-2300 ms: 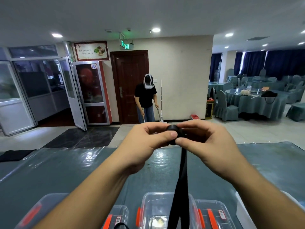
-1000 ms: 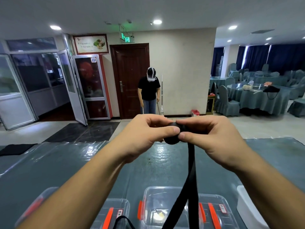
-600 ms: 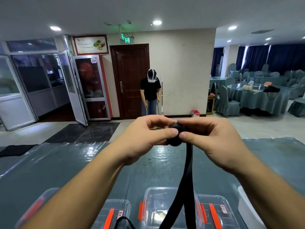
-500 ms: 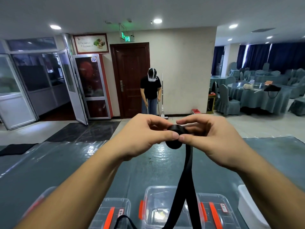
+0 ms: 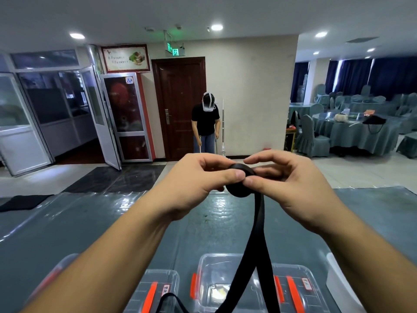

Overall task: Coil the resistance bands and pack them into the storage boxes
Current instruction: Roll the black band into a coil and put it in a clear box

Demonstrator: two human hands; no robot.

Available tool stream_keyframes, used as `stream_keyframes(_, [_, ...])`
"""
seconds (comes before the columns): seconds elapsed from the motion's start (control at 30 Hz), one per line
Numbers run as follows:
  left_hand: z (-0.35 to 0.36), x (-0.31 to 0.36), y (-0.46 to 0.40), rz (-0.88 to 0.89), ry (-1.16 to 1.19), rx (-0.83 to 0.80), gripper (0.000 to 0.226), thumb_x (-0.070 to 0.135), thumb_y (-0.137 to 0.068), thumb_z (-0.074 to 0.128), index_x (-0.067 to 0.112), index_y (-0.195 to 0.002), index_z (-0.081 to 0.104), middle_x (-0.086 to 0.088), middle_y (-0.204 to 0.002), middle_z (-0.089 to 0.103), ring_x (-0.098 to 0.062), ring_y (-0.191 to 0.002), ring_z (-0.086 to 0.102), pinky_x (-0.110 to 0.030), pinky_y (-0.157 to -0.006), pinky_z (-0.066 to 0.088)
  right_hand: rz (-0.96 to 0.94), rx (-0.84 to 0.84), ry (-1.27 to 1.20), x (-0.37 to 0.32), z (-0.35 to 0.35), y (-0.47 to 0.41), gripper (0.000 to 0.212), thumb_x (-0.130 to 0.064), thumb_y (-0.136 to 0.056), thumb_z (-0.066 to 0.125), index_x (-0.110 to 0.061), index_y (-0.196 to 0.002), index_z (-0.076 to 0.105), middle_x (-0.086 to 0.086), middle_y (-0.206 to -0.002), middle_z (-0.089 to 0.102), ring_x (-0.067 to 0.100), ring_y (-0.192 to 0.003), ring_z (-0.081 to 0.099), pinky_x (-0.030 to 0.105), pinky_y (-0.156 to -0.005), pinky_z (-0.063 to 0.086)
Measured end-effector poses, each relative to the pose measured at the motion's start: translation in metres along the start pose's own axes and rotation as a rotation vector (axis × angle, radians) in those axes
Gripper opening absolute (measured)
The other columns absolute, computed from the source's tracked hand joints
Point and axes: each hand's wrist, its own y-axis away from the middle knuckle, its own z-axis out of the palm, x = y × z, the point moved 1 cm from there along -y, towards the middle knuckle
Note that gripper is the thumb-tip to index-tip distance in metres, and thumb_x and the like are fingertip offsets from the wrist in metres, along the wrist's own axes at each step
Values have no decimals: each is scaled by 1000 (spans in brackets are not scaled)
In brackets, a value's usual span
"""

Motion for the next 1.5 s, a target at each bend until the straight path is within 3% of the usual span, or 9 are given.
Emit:
stream_keyframes(0.2, [15, -8, -1, -26, 393, 68, 27, 13, -80, 74, 2, -105, 76, -16, -102, 77, -21, -94, 74, -25, -86, 59, -58, 162, -202, 13, 5, 3, 42, -13, -68, 79, -13, -110, 76, 8, -102, 81, 23, -100, 77, 34, -92, 61])
stream_keyframes(0.37, [3, -4, -4, -42, -82, -32, 13, 15, -88, 77, 14, -101, 81, -8, -92, 78, -9, -82, 69, -23, -72, 54, 7, -56, 60, 3, -9, -1, 39, 0, -79, 80, -10, -116, 76, 5, -108, 80, 23, -104, 76, 40, -97, 58])
stream_keyframes(0.6, [13, -7, -2, -59, 349, 15, 37, 13, -82, 73, -5, -114, 73, -17, -102, 77, -18, -86, 75, -22, -81, 58, -75, 140, -159, 6, -2, 3, 38, -8, -68, 79, -12, -106, 77, 4, -100, 81, 19, -97, 78, 24, -84, 60])
stream_keyframes(0.67, [13, -7, -1, -86, 303, 7, 29, 7, -88, 73, -6, -114, 71, -12, -93, 75, -10, -69, 72, -24, -78, 58, -64, 115, -89, 6, -5, 5, 38, -8, -72, 80, -12, -109, 77, 3, -102, 81, 20, -100, 77, 31, -90, 61])
stream_keyframes(0.8, [6, -3, -2, -59, -58, -29, 17, 18, -82, 85, 11, -97, 81, -18, -91, 75, -13, -80, 68, -27, -75, 52, -19, -49, 81, -2, -12, 5, 34, 2, -80, 80, -19, -106, 79, 0, -102, 81, 18, -100, 77, 30, -92, 60])
stream_keyframes(0.93, [11, -1, -2, -10, 147, 60, 29, 19, -78, 86, 5, -103, 79, -23, -103, 76, -33, -94, 74, -44, -94, 57, -46, 48, -8, -6, -10, 5, 40, -16, -69, 84, -20, -108, 77, 1, -101, 81, 18, -100, 77, 26, -88, 60])
stream_keyframes(1.07, [17, -3, 0, -29, 307, 83, 28, 21, -75, 79, 4, -96, 78, -17, -96, 77, -25, -89, 74, -31, -85, 62, -70, 123, -27, 2, -5, 9, 42, -10, -74, 82, -20, -114, 76, -4, -106, 80, 14, -104, 76, 30, -96, 59])
stream_keyframes(1.27, [7, 0, -1, -52, -43, -31, 17, 8, -84, 80, 2, -100, 78, -12, -86, 76, -16, -77, 72, -25, -72, 56, 8, -137, 141, -5, -12, 6, 38, 3, -82, 79, -14, -117, 76, 1, -108, 80, 17, -106, 75, 36, -99, 58])
stream_keyframes(1.5, [14, 0, 2, -69, 337, 80, 39, 16, -78, 76, -2, -112, 72, -23, -109, 75, -24, -94, 75, -31, -85, 61, -64, 150, -77, 6, -2, 9, 39, -15, -73, 83, -17, -113, 78, 3, -106, 80, 21, -104, 76, 40, -97, 57])
